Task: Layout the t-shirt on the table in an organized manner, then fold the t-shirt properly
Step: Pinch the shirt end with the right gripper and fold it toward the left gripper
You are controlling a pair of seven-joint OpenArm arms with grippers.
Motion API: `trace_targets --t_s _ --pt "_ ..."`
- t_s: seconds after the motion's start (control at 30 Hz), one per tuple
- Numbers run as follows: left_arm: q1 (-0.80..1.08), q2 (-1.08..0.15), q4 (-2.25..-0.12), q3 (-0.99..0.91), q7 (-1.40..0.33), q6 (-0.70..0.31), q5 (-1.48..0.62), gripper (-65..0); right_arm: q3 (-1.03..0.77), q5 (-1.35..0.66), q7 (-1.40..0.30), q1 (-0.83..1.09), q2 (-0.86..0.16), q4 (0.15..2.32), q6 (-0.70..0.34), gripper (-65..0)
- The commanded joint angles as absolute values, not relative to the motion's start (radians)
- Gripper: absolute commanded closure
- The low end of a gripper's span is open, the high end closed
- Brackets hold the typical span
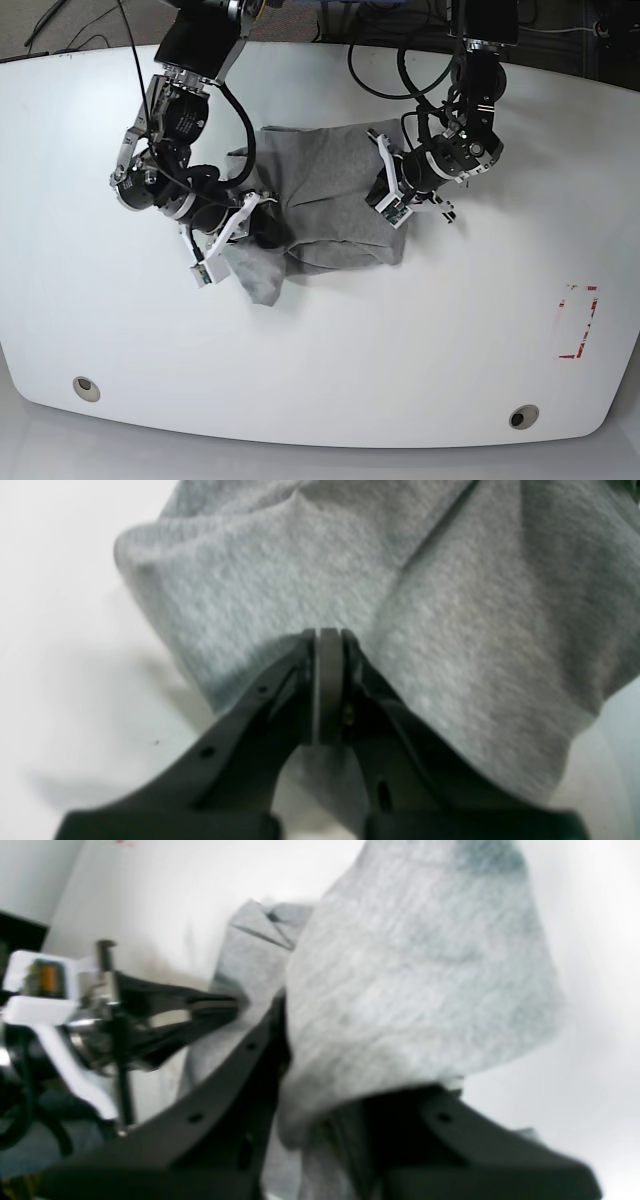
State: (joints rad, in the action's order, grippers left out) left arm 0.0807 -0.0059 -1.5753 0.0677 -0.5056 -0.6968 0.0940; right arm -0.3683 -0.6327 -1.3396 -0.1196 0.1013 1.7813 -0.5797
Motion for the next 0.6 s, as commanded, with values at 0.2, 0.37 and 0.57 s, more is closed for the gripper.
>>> trace_targets --t_s 0.2,0.37,0.57 --pt "0.07 -0.002 -1.592 0.068 -0.483 -0.698 0.079 0.0 -0.288 -0.657 -1.316 -0.159 0.127 1.804 -0.541 0.0" --pt "0.074 -0.005 -1.636 0.067 -0.489 -0.698 0.079 0.0 -0.282 -0.657 -1.316 -0.159 0.128 1.804 -0.539 0.0" --pt "0.108 -0.03 -1.728 0.051 -0.489 -0.698 0.079 0.0 -0.282 -0.657 -1.316 -0.159 0.111 1.804 -0.539 0.0"
